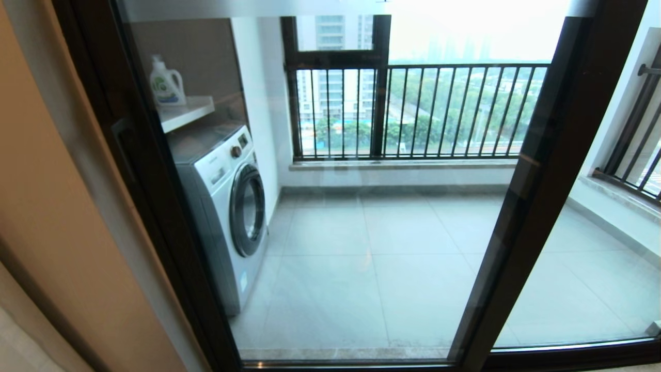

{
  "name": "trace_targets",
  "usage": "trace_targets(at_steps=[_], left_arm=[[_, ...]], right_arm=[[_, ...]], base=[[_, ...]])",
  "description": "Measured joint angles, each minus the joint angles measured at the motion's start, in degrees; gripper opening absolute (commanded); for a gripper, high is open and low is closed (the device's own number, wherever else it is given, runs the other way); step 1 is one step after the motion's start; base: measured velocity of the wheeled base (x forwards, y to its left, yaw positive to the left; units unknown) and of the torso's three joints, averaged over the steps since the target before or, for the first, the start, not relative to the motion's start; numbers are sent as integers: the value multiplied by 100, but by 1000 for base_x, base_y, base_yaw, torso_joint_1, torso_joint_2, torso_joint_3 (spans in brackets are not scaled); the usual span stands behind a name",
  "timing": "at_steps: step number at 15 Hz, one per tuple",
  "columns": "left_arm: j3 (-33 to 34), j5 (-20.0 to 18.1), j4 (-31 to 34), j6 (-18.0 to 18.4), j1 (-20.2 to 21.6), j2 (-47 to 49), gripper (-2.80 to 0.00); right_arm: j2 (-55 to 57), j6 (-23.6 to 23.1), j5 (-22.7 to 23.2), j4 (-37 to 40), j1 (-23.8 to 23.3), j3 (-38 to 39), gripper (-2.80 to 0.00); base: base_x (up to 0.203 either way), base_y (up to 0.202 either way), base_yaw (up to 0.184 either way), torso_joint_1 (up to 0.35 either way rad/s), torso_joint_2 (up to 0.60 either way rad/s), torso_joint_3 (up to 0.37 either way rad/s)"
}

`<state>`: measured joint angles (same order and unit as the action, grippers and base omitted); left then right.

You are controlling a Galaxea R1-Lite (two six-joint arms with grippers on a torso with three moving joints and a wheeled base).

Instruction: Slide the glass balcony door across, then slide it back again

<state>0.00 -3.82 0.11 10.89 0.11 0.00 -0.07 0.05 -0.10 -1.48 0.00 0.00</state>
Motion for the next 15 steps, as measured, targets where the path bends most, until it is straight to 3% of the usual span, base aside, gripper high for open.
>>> trace_targets(at_steps=[3,5,8,15], left_arm=[[0,261,22,-671,-4,0,-280],[0,309,24,-633,-4,0,-280],[0,226,16,-227,-4,0,-280],[0,331,16,-941,-4,0,-280]], right_arm=[[0,2,0,1,0,0,-280],[0,2,1,1,0,0,-280],[0,3,0,2,0,0,-280],[0,-1,1,0,0,0,-280]], base=[[0,0,0,0,0,0],[0,0,0,0,0,0],[0,0,0,0,0,0],[0,0,0,0,0,0]])
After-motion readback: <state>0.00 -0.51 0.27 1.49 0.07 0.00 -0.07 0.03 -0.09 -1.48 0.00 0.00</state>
